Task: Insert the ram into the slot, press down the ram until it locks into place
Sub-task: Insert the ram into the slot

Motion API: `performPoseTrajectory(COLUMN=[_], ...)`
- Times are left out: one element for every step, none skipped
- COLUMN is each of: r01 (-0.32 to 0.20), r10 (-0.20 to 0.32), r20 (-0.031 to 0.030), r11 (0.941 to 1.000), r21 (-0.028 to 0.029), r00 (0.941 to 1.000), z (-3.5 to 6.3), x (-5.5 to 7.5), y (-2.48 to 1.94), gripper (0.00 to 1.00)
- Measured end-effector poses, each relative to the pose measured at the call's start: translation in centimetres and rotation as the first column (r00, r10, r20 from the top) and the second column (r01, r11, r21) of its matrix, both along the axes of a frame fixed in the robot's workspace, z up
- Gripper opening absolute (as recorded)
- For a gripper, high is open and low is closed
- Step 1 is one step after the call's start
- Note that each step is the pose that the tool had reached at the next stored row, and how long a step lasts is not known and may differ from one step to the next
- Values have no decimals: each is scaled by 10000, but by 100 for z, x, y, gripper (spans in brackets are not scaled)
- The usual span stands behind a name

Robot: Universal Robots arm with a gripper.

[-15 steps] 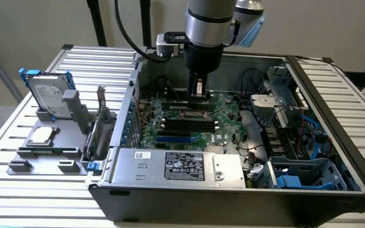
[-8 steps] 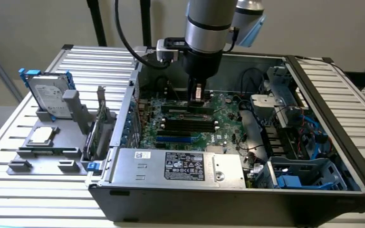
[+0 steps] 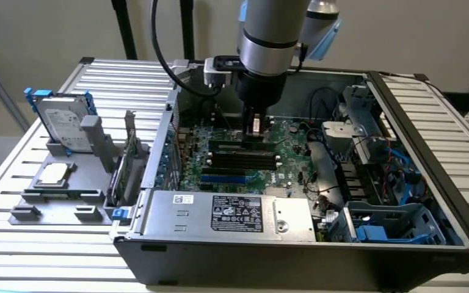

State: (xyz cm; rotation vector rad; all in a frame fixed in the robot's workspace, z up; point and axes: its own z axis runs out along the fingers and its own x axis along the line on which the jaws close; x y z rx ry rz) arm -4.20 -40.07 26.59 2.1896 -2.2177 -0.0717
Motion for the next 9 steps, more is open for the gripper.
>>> performPoseTrajectory(r01=[-2, -2, -4, -9, -15, -25, -40, -58, -77], r10=[2, 2, 4, 9, 15, 25, 40, 58, 77], r20=[-5, -9, -17, -26, -37, -48, -58, -66, -71], r11=[10000, 10000, 10000, 10000, 10000, 10000, 10000, 10000, 10000], r21=[-2, -4, -6, -9, -15, -24, -34, -48, -63], r00=[10000, 10000, 10000, 10000, 10000, 10000, 10000, 10000, 9999], z=[-8, -15, -21, -27, -32, -37, -42, -48, -52], x=[10, 20, 31, 41, 50, 58, 65, 70, 73], y=[0, 0, 0, 0, 0, -1, -1, -1, -1], gripper=[13, 13, 13, 13, 13, 13, 13, 13, 13])
